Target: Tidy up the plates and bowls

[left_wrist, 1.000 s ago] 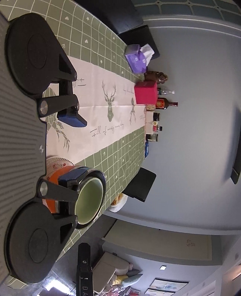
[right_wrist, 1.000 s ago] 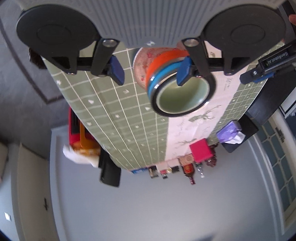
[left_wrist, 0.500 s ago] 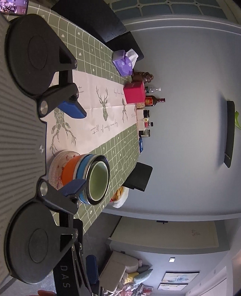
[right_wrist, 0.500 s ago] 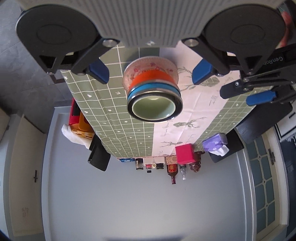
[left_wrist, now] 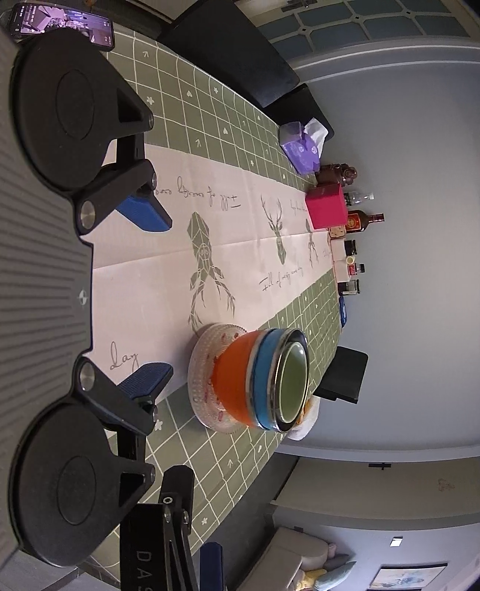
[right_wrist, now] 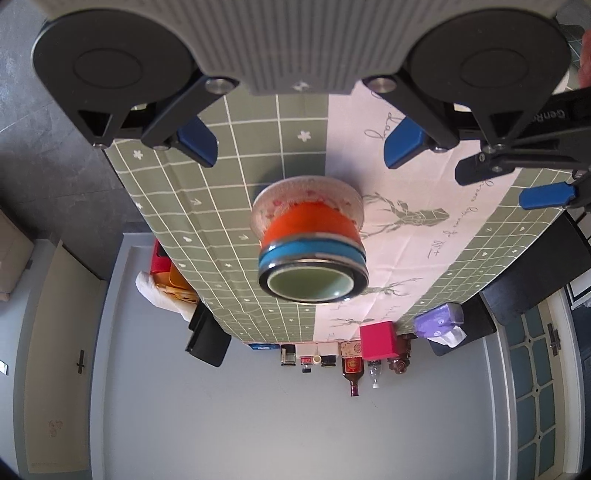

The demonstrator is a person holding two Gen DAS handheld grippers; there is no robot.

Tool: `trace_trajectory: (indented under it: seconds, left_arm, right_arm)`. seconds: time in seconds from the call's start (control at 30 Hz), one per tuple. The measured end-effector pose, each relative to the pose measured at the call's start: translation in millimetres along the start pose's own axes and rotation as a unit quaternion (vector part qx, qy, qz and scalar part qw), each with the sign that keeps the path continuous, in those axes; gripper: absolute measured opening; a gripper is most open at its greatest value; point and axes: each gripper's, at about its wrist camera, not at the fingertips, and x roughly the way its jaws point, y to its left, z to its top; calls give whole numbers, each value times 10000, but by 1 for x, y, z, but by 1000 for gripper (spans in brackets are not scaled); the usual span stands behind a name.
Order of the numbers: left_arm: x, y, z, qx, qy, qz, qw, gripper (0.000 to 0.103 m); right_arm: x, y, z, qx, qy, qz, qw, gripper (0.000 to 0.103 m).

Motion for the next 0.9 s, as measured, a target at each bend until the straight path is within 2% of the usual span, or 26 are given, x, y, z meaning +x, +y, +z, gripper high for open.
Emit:
trace_trajectory:
  seconds: [0.9]
  left_arm:
    - [-10, 0, 0, 17, -45, 22, 10000, 94]
  right_arm:
    - [-7, -1, -9, 73, -69, -51, 9999, 95]
